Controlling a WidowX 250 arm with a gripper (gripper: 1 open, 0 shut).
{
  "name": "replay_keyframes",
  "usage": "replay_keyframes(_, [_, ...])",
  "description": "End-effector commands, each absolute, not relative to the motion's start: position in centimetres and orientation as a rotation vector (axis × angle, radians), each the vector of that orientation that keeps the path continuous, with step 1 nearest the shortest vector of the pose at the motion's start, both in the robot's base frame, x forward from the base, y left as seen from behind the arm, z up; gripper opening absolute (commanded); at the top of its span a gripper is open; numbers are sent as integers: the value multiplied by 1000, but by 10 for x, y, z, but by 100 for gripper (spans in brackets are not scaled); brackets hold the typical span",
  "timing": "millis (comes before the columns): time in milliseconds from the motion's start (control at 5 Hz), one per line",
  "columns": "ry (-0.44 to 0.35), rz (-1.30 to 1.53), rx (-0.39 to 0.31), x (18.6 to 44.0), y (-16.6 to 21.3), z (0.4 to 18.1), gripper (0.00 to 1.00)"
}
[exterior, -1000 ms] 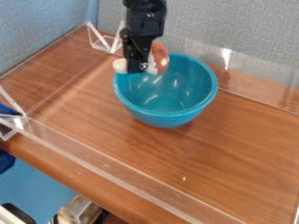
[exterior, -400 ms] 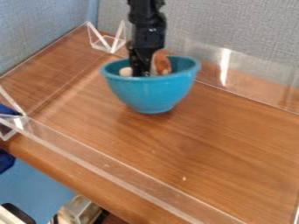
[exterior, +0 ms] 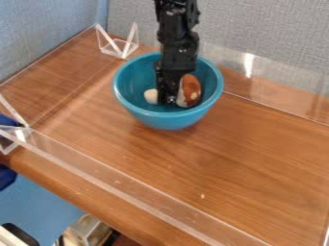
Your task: Put the mushroom in the blue bowl
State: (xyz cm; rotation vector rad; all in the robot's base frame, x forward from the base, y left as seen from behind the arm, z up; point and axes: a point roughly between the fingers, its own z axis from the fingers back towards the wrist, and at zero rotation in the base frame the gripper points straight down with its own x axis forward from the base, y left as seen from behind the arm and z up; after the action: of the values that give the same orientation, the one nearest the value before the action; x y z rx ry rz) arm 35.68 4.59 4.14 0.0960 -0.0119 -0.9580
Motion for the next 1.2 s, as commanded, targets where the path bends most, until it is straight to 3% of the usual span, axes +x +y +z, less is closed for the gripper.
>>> replay_keyframes(0, [-74,-992,121,365,39,55,100])
replay_keyframes(400, [-80,-1017,101,367,39,42,100])
replay_keyframes(1000, [-74,-1017,99,366,39,44,100])
